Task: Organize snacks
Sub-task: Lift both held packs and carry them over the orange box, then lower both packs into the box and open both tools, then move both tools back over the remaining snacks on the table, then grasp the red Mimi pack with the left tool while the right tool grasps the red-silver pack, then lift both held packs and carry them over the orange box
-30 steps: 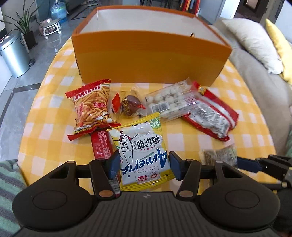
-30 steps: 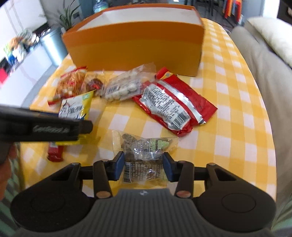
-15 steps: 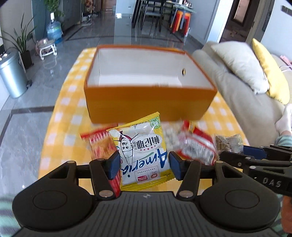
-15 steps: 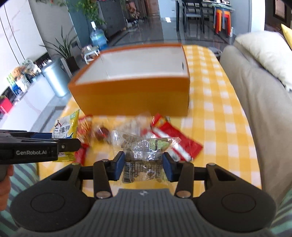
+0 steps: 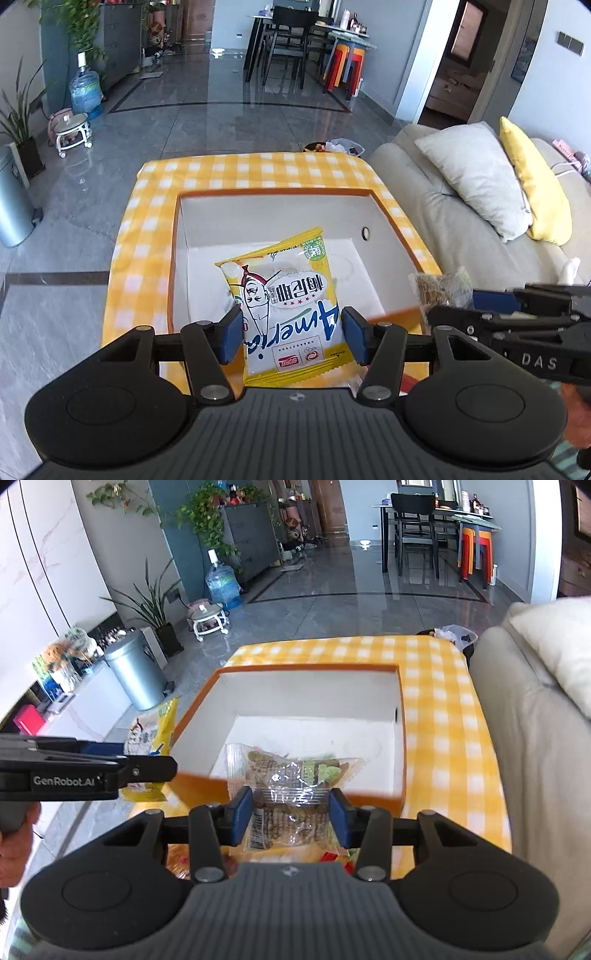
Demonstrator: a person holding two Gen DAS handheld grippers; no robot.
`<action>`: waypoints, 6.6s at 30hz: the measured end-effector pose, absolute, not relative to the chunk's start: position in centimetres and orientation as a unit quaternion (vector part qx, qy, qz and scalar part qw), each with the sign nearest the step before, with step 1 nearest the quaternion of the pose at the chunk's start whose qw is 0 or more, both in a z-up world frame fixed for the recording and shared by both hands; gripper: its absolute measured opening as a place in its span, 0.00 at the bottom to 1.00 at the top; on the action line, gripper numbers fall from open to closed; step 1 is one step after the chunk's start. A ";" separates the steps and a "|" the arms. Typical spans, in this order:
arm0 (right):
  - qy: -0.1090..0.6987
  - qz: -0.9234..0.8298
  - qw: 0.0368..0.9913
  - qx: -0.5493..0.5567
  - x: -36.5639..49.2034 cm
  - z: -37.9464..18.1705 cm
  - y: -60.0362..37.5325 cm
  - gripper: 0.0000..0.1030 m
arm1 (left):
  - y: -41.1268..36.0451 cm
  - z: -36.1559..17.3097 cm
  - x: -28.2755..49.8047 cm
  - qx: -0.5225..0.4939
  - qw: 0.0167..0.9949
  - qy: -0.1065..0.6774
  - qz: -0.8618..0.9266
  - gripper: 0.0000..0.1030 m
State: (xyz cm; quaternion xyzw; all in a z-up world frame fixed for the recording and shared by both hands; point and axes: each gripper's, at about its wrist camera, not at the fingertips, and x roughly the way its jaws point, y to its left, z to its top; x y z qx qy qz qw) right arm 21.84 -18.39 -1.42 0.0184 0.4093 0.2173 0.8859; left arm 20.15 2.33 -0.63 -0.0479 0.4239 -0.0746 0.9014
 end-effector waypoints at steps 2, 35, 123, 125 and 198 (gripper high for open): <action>0.415 0.214 0.884 0.009 24.1 -1.2 -17.9 0.41 | 2.6 -1.0 22.0 -0.050 0.892 0.443 -0.081 0.62; 0.658 0.181 0.724 -0.104 39.4 -13.3 -11.4 0.29 | 1.3 -14.8 33.3 0.079 0.746 0.659 -0.051 0.63; 0.432 0.209 0.871 -0.108 18.4 -19.2 -18.8 0.89 | 5.7 -15.2 13.1 -0.105 0.875 0.469 0.064 0.82; 0.449 0.209 0.864 -0.088 18.3 -18.8 -18.8 0.87 | 5.8 -15.3 13.1 -0.106 0.873 0.471 0.064 0.82; 0.443 0.130 0.884 -0.072 13.3 -10.0 -21.0 0.67 | 2.7 -9.2 9.7 -0.077 0.895 0.440 -0.011 0.48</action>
